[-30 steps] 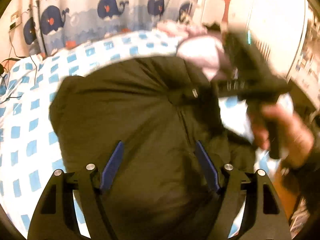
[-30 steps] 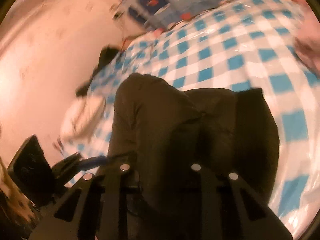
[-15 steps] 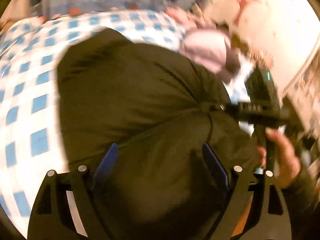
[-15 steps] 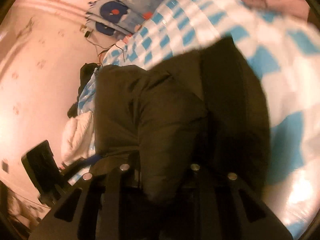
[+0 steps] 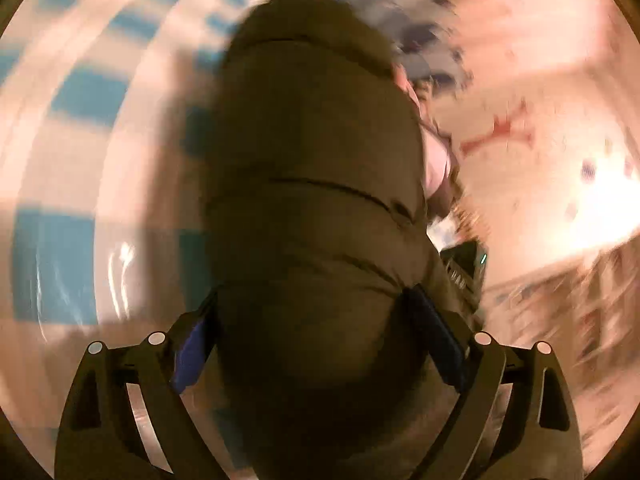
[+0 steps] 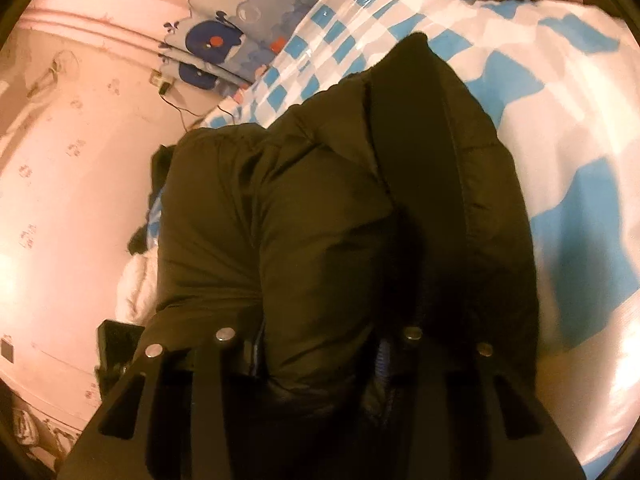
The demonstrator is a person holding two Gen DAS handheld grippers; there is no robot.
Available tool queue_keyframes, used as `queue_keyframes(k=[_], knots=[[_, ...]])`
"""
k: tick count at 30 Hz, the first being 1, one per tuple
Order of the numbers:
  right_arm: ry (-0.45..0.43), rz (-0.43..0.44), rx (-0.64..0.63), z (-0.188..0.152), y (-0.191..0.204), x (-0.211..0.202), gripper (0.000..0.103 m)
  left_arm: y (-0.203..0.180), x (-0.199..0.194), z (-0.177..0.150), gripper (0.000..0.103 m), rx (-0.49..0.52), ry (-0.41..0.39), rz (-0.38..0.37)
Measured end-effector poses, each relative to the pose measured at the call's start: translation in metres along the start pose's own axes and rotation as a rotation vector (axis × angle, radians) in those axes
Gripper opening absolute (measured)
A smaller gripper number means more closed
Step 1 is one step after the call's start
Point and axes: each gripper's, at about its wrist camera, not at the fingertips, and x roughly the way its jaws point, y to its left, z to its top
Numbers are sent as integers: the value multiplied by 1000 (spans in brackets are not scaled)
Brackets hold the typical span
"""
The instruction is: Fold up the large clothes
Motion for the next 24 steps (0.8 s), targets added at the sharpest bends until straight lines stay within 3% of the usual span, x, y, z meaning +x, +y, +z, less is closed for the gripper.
queue_keyframes(k=[5,8,11,13,15,18,21,22,24], knots=[[29,90,-1,-31,39,36,44,-22,-54,-3,86,101,-65,84],[101,167,-48,-61,75,75,44,-7,-113,-15,86,119,-64,210],[198,209,-108,-87,107,108,44,25,-165,-33,86,57,-46,353],[223,218,-125,-94,119,116,44,37,-198,-38,86,21,-121,451],[240,180,-134,-95,125,118,45,35,-214,-31,86,22,-203,452],[287,167,-116,-89,126,118,48,1,-189,-17,86,117,-232,358],[286,94,-165,-84,137,100,57,-26,-135,-7,86,229,-136,324],[263,71,-182,-81,141,93,59,-30,-112,-9,86,260,-85,346],[132,-19,-264,-73,156,63,63,-37,-79,-18,89,347,-36,455]])
